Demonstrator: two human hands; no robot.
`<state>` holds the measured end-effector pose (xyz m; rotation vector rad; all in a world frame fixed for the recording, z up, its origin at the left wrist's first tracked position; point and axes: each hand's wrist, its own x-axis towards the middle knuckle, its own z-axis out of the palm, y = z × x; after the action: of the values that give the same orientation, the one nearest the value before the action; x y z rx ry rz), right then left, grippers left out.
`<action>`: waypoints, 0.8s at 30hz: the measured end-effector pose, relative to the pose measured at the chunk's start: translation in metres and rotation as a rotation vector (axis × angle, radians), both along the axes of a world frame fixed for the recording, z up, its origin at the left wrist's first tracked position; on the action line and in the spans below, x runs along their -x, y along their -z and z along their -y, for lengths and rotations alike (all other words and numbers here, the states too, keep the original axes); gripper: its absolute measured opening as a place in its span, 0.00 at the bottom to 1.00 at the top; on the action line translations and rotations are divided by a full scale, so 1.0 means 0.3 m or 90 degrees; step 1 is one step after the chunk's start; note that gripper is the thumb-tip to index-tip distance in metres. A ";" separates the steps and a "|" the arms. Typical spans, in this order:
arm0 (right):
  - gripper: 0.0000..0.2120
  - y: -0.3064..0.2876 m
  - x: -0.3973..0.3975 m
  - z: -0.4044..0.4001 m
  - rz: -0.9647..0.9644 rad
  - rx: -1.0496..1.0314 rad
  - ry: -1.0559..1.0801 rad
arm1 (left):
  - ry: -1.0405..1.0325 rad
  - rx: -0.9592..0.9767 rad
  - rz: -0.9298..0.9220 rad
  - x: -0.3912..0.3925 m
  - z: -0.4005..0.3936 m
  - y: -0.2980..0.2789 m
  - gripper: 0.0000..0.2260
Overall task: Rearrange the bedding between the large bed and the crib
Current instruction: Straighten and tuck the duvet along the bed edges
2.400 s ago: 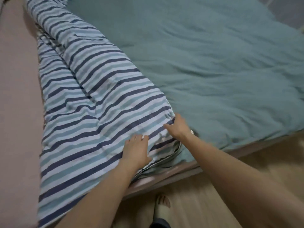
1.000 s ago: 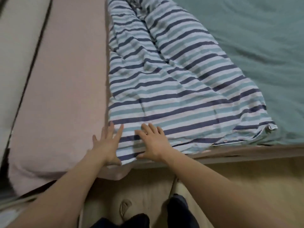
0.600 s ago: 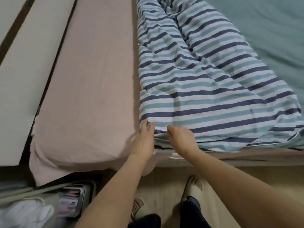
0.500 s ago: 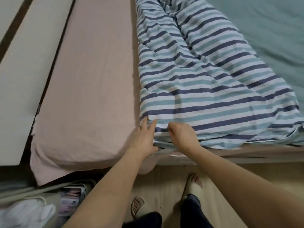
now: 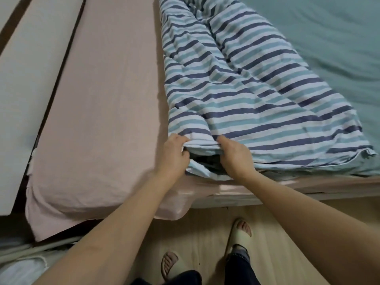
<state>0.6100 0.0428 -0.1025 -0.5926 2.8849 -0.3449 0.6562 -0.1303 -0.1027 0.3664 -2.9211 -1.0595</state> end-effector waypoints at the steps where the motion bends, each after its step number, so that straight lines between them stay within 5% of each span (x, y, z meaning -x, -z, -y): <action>1: 0.14 -0.014 0.010 -0.005 0.015 0.049 0.031 | -0.011 0.047 0.017 -0.009 -0.004 0.000 0.17; 4: 0.11 -0.053 0.004 -0.030 0.018 0.091 0.002 | -0.017 0.153 0.098 -0.031 -0.034 0.014 0.28; 8: 0.09 -0.036 -0.055 -0.062 0.021 0.085 -0.021 | -0.007 -0.062 0.016 -0.002 -0.056 0.007 0.30; 11: 0.27 0.054 -0.102 -0.068 0.031 -0.009 -0.117 | 0.014 -0.101 -0.044 0.003 -0.004 -0.030 0.22; 13: 0.43 0.094 -0.123 -0.059 0.048 -0.099 -0.136 | 0.083 -0.063 0.011 -0.032 0.035 -0.057 0.20; 15: 0.47 0.117 -0.147 -0.024 0.012 -0.147 -0.152 | 0.133 -0.039 0.076 -0.063 0.073 -0.074 0.20; 19: 0.23 -0.002 -0.038 0.017 -0.092 -0.067 -0.073 | 0.216 0.002 0.098 0.016 0.112 -0.200 0.13; 22: 0.23 -0.112 0.008 -0.022 -0.178 0.059 0.016 | 0.159 0.004 -0.070 -0.019 0.131 -0.237 0.22; 24: 0.22 -0.118 -0.058 0.014 -0.131 0.011 -0.096 | 0.193 0.074 0.054 -0.106 0.128 -0.214 0.23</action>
<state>0.6272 0.0387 -0.0672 -0.8922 3.0078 -0.3034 0.6880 -0.1686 -0.0383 -0.0372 -3.1684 -0.9118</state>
